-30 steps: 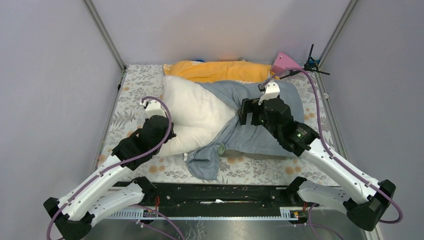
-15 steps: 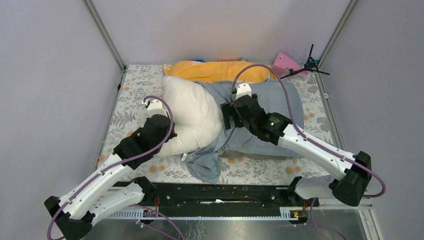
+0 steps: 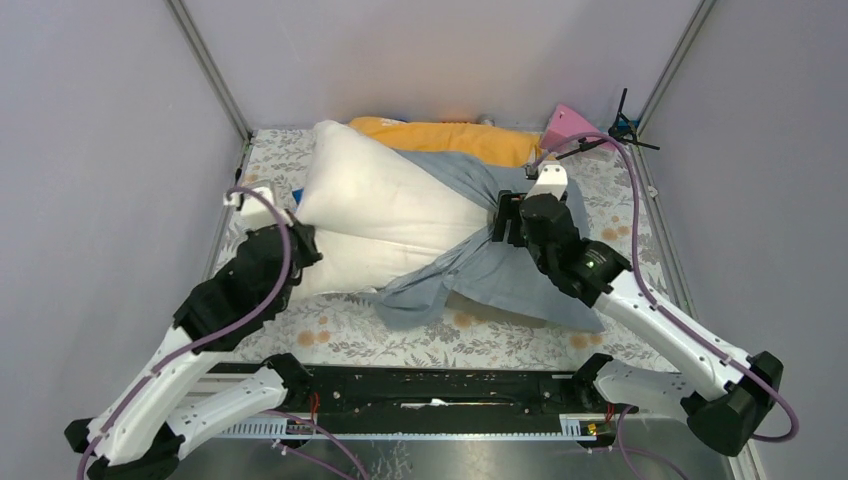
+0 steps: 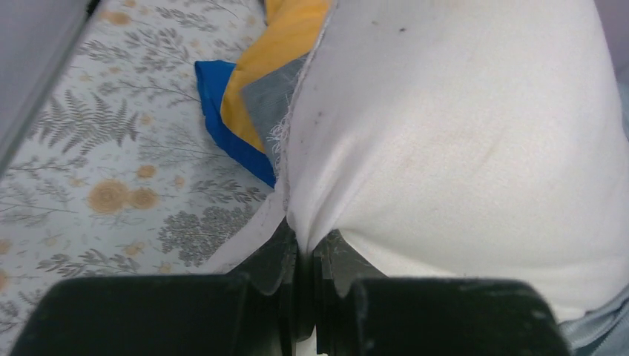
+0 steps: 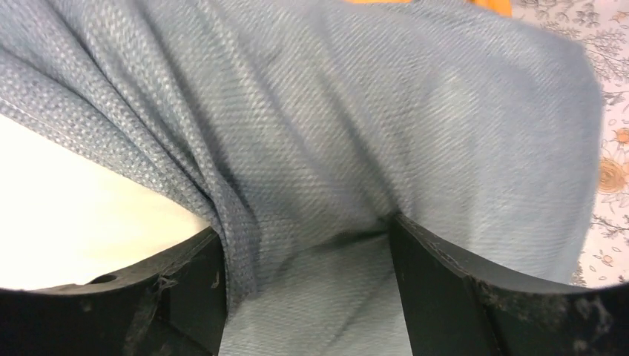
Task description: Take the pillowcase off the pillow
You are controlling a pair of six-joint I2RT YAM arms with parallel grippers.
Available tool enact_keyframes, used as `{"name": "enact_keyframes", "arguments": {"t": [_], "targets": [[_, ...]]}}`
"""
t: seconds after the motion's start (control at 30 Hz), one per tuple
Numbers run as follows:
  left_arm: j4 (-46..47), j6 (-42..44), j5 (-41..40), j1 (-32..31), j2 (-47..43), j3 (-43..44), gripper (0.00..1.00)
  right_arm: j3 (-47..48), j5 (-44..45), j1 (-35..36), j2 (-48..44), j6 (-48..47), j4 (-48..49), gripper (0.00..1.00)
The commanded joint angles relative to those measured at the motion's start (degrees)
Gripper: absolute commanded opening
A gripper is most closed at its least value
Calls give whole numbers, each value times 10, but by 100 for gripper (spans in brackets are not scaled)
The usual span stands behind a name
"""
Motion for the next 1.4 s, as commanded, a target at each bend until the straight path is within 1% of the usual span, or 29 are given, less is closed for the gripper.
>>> {"name": "enact_keyframes", "arguments": {"t": [0.0,0.07,0.1,0.2,0.27,0.33,0.47,0.53,0.57,0.63,0.67,0.7,0.73,0.77,0.8,0.9,0.97,1.07,1.17,1.23,1.37], "targets": [[-15,18,-238,18,-79,36,0,-13,57,-20,-35,-2,-28,74],[17,24,-183,17,-87,7,0,-7,45,-20,-45,-9,-23,66],[34,27,-150,18,-86,-8,0,-4,37,-20,-48,-12,-19,59],[71,34,-47,17,-63,-38,0,1,-3,-20,-62,-21,-3,33],[76,36,-5,17,-35,-44,0,4,-27,-20,-69,-25,5,16],[73,43,23,17,-2,-43,0,10,-31,-21,-72,-25,6,1],[57,56,58,17,54,-39,0,11,-34,-20,-82,-29,15,0],[51,59,65,17,72,-38,0,2,-53,-20,-92,-28,29,0],[48,59,65,17,78,-35,3,-3,-64,-21,-96,-28,38,0],[45,58,57,17,80,-32,19,-13,-85,-20,-99,-25,50,0],[44,58,53,17,77,-30,36,-15,-94,-20,-97,-24,53,0],[42,56,46,18,73,-27,58,-19,-102,-20,-95,-25,55,0],[39,52,39,17,69,-22,72,-20,-112,-20,-93,-25,56,0],[37,47,31,17,64,-16,80,-22,-119,-20,-90,-25,57,0],[35,44,25,17,59,-12,85,-24,-126,-20,-88,-23,57,0],[43,34,21,17,43,0,90,-36,-146,-20,-85,-19,66,0],[69,33,44,17,33,-1,91,-43,-151,-20,-86,-10,69,0],[123,32,116,17,34,-8,95,-53,-165,-20,-85,-1,77,0],[169,34,193,17,64,-9,99,-58,-172,-20,-83,2,79,0],[182,31,201,17,90,-3,99,-61,-175,-20,-84,5,79,0],[180,43,177,5,160,15,99,-74,-180,-20,-88,7,79,2]]}}
